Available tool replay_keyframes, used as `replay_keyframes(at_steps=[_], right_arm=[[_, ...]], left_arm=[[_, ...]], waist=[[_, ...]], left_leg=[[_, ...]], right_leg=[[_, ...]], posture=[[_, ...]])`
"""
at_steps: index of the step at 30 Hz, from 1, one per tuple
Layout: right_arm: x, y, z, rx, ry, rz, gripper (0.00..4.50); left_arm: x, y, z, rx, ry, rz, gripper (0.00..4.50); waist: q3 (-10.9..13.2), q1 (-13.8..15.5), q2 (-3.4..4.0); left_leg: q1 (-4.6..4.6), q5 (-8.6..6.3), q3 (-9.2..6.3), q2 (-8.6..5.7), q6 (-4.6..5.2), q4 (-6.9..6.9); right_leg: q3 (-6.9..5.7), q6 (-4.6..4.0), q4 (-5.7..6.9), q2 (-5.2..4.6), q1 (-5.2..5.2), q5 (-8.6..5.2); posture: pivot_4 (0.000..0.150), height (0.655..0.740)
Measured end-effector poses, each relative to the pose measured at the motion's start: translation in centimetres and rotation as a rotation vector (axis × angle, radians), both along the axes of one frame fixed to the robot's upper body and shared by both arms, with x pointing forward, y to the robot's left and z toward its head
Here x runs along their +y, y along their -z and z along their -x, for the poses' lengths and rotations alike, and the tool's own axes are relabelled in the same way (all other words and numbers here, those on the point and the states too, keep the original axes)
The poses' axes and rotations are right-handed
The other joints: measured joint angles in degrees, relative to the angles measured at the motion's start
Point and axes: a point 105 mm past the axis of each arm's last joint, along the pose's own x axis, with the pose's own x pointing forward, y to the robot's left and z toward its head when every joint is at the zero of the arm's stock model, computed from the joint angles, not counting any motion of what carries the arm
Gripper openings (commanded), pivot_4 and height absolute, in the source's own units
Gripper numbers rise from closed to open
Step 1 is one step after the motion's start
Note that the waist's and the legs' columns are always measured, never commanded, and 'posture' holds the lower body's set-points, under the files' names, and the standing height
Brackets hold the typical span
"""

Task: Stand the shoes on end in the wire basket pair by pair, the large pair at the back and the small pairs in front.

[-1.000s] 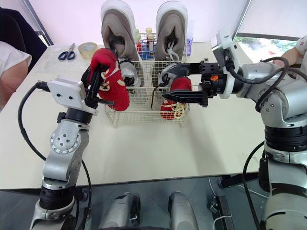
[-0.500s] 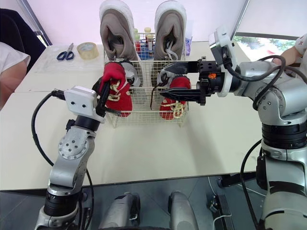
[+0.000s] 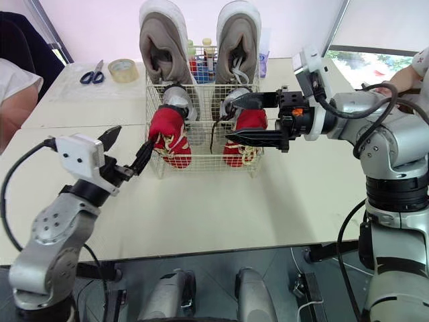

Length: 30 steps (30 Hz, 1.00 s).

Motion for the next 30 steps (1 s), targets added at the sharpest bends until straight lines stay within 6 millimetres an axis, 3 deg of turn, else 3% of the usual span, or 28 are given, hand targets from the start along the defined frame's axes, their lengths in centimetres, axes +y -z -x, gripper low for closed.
replay_keyframes(at_steps=[6, 9, 13, 16, 21, 25, 30], right_arm=[[-1.5, -0.8, 0.4, 0.052, 0.01, -0.1, 4.5], [-2.5, -0.6, 0.5, 0.104, 0.03, -0.156, 4.5], [-3.0, 0.8, 0.4, 0.18, 0.051, -0.172, 4.5], [-4.1, 2.2, 0.3, 0.225, 0.101, -0.143, 4.5], [-6.5, 4.9, 0.2, 0.27, 0.225, -0.072, 4.5], [-8.9, 6.6, 0.1, 0.306, 0.332, -0.027, 4.5], [-9.5, 7.8, 0.4, 0.338, 0.358, -0.013, 4.5]], left_arm=[[3.9, -2.3, 0.9, 0.063, -0.074, -0.152, 3.92], [5.5, -2.1, 1.8, 0.133, -0.082, -0.141, 3.92], [8.5, -0.1, 3.8, 0.263, -0.114, -0.055, 3.92], [10.6, 3.5, 5.9, 0.421, -0.156, 0.0, 3.92], [12.0, 7.7, 9.1, 0.572, -0.173, 0.079, 3.92], [13.1, 8.7, 9.9, 0.591, -0.174, 0.108, 3.92], [12.9, 8.9, 9.6, 0.595, -0.146, 0.119, 3.92]], waist=[[0.0, -0.1, -0.01], [0.0, -0.3, -0.01], [0.0, -0.5, -0.01], [0.0, -0.4, 0.0], [0.0, -0.1, 0.02], [-0.1, -0.5, 0.21], [-0.2, -0.6, 0.21]], left_leg=[[0.0, -0.01, -0.01, 0.01, -0.01, -0.01], [0.01, -0.02, -0.02, 0.02, 0.0, -0.03], [0.02, -0.03, -0.01, 0.13, -0.01, -0.04], [0.0, -0.04, 0.0, 0.15, -0.04, -0.06], [-0.06, -0.17, -0.03, 0.59, -0.24, -0.14], [-0.5, -0.19, 0.05, 0.91, -0.21, -0.17], [-0.85, -0.25, 0.51, 0.89, -0.08, -0.13]], right_leg=[[0.0, -0.01, -0.02, -0.01, -0.01, 0.0], [0.02, -0.01, -0.06, -0.02, -0.02, 0.0], [0.02, -0.01, -0.05, 0.01, -0.07, 0.0], [0.02, -0.03, -0.08, -0.01, -0.13, -0.01], [-0.23, -0.44, -1.05, 0.03, -0.18, 0.23], [-0.68, -0.92, -2.05, 0.07, -0.21, 0.56], [-1.42, -1.15, -1.81, -0.53, -0.61, 0.73]], posture=[[0.15, 0.74], [0.15, 0.74], [0.15, 0.74], [0.15, 0.74], [0.15, 0.74], [0.15, 0.74], [0.15, 0.74]])
